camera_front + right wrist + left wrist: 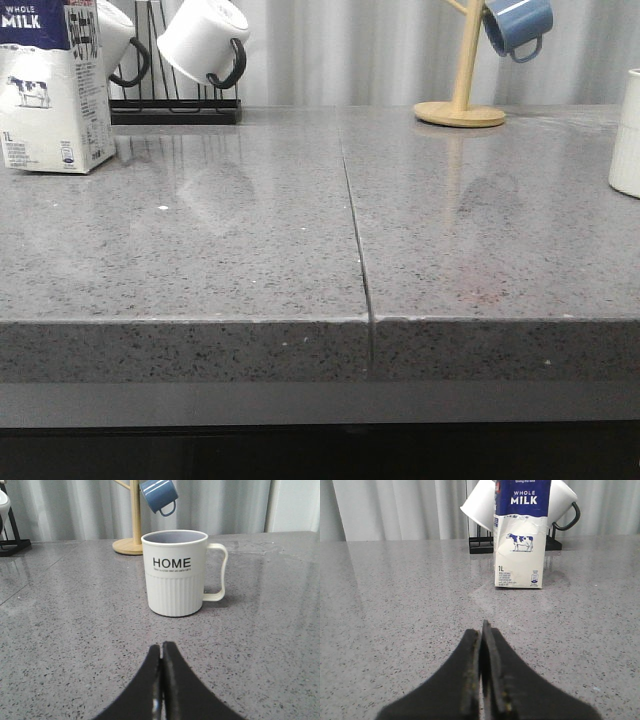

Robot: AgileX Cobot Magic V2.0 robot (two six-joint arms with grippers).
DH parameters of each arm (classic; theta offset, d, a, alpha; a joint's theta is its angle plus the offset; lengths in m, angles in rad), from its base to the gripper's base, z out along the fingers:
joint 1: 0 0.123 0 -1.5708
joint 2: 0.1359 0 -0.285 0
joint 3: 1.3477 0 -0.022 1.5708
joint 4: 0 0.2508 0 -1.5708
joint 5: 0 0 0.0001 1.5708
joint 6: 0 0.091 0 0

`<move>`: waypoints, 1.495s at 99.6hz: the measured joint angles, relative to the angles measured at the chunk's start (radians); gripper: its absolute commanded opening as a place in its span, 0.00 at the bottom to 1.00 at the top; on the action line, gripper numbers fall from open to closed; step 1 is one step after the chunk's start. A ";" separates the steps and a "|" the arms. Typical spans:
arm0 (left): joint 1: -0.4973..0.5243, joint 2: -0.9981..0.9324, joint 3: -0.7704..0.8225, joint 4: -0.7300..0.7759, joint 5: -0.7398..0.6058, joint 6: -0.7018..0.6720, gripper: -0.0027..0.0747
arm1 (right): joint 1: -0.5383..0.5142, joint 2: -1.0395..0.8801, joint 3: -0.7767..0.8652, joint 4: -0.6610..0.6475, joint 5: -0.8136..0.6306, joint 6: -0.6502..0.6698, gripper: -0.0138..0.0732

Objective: Place milk next to cup

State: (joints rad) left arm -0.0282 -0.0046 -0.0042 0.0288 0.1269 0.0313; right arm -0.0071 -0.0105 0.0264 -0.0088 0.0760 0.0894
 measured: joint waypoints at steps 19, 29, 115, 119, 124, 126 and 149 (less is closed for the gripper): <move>0.000 0.000 0.000 0.000 0.000 0.000 0.01 | 0.000 0.000 0.000 0.000 0.000 0.000 0.12; 0.000 0.000 0.000 0.000 0.000 0.000 0.01 | 0.000 0.000 0.000 0.000 0.000 0.000 0.12; 0.000 0.000 0.000 0.000 0.000 0.000 0.01 | 0.000 0.000 0.000 0.000 0.000 0.000 0.12; 0.000 0.000 0.000 0.000 0.000 0.000 0.01 | 0.000 0.000 0.000 0.000 0.000 0.000 0.12; 0.000 0.000 0.000 0.000 0.000 0.000 0.01 | 0.000 0.000 0.000 0.000 0.000 0.000 0.12; 0.000 0.000 0.000 0.000 0.000 0.000 0.01 | 0.000 0.000 0.000 0.000 0.000 0.000 0.12; 0.000 0.000 0.000 0.000 0.000 0.000 0.01 | 0.000 0.000 -0.097 0.000 0.103 0.000 0.12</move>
State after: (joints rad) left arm -0.0282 -0.0046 -0.0042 0.0288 0.1269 0.0313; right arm -0.0071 -0.0105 -0.0709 -0.0088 0.1791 0.0894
